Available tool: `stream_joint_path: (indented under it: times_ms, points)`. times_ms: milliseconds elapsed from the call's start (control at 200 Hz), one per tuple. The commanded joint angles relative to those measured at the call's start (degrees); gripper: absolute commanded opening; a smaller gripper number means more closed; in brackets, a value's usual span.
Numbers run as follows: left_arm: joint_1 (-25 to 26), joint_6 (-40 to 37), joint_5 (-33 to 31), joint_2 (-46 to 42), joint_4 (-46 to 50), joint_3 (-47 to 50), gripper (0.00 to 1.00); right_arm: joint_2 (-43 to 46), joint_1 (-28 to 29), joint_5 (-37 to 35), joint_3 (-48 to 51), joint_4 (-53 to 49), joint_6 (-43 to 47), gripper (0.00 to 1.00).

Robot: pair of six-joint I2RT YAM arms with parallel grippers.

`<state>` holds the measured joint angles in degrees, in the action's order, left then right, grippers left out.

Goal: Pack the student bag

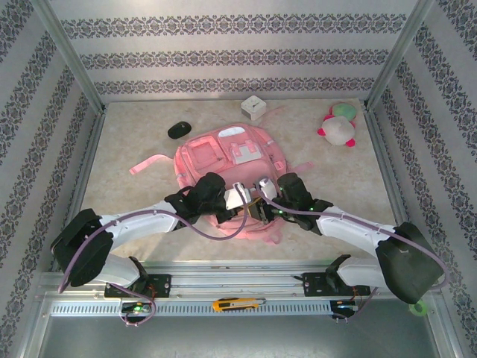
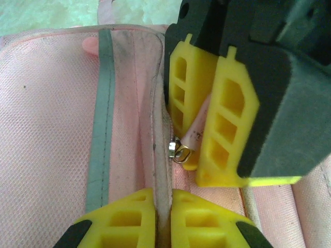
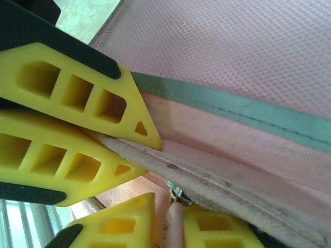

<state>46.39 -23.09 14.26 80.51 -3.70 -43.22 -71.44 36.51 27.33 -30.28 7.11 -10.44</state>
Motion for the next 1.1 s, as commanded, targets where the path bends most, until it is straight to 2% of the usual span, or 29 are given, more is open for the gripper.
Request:
stream_joint_path:
  times_ms: [0, 180, 345, 460, 550, 580, 654, 709, 919, 979, 1094]
  points:
    - [0.1, 1.7, 4.8, -2.7, -4.5, 0.3, 0.01, 0.5, -0.4, -1.4, -1.1, 2.0, -1.1, 0.01]
    - [-4.2, -1.9, 1.7, -6.5, 4.0, 1.3, 0.00, 7.1, -4.5, -1.9, 2.3, -2.0, -3.3, 0.00]
    - [-6.5, -7.8, -1.6, -12.5, 19.5, 1.1, 0.00, 13.6, -7.4, -1.6, 4.2, -7.3, -2.2, 0.00]
    - [-6.9, -10.6, -6.7, -15.7, 25.3, 2.2, 0.03, 13.8, -7.3, 1.3, 3.4, -7.2, -2.2, 0.00]
    - [-7.2, -11.5, -7.2, -17.2, 27.0, 2.6, 0.09, 12.0, -6.2, 3.3, 2.2, -5.7, -2.8, 0.00]
    - [-7.2, -11.3, -6.4, -17.4, 27.2, 2.4, 0.15, 11.3, -5.6, 3.4, 1.8, -5.5, -2.7, 0.00]
    - [-7.0, -10.0, -2.6, -17.8, 26.7, 0.9, 0.39, 9.4, -4.2, 3.7, 0.6, -5.1, -2.4, 0.00]
    - [-5.7, -7.3, -1.4, -17.7, 23.2, 0.2, 0.46, 8.2, -3.4, 4.3, -0.2, -4.6, -2.2, 0.00]
    - [1.7, -2.6, -2.8, -10.2, 10.9, -4.3, 0.57, 5.4, -1.4, 4.1, -2.0, -3.9, -2.1, 0.00]
    - [2.6, -3.1, -3.1, -6.7, 9.8, -6.1, 0.61, 5.5, -1.1, 4.1, -2.1, -3.8, -2.3, 0.00]
    - [2.7, -5.7, -6.6, -2.0, 6.4, -6.4, 0.61, 6.4, -1.0, 4.0, -1.8, -3.8, -2.7, 0.00]
